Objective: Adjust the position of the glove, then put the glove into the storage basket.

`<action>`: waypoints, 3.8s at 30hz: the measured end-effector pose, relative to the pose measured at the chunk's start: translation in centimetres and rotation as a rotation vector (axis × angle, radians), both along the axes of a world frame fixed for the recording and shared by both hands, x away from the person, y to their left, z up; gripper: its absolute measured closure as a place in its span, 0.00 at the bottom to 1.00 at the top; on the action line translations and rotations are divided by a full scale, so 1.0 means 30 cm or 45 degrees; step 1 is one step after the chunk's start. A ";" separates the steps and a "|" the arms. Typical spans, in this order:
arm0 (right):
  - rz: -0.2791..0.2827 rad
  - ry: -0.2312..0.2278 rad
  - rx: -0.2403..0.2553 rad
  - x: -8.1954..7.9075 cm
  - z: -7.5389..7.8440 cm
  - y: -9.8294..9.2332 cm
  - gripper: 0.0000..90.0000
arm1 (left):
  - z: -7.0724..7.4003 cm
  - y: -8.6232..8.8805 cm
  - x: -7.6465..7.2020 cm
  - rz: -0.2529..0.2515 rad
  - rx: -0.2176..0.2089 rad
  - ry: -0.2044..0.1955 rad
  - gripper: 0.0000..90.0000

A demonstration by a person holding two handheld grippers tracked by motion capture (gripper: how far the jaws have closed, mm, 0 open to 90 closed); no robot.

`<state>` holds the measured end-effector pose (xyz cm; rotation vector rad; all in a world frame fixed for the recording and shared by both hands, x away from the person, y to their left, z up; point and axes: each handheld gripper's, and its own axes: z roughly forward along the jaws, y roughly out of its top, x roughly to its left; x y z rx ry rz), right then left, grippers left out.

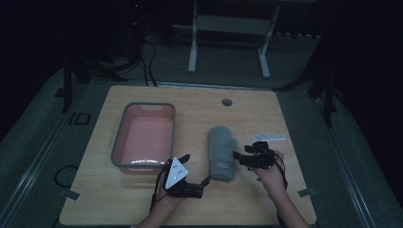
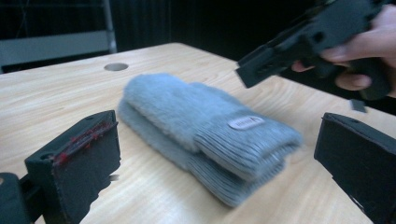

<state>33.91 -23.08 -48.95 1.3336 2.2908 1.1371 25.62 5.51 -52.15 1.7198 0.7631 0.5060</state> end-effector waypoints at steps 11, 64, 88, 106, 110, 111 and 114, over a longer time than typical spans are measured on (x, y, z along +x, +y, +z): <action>0.022 -0.138 -0.102 -0.014 0.028 -0.011 0.38 | 0.088 -0.058 0.128 -0.032 0.025 0.118 0.01; 0.088 0.327 0.127 0.140 -0.193 0.051 0.68 | -0.126 -0.164 0.422 -0.157 0.073 0.763 0.53; 0.107 0.211 0.189 0.099 -0.048 0.052 0.88 | 0.051 -0.150 0.393 -0.254 0.109 0.582 0.85; 0.172 0.094 0.270 0.108 0.179 0.142 0.88 | 0.289 -0.017 0.417 -0.307 0.152 0.442 0.85; 0.197 0.079 0.279 0.120 0.217 0.184 0.88 | 0.326 0.036 0.420 -0.301 0.151 0.421 0.85; 0.201 0.075 0.279 0.122 0.227 0.199 0.88 | 0.334 0.051 0.419 -0.293 0.145 0.421 0.85; 0.226 0.063 0.278 0.129 0.252 0.245 0.88 | 0.356 0.100 0.415 -0.277 0.142 0.418 0.85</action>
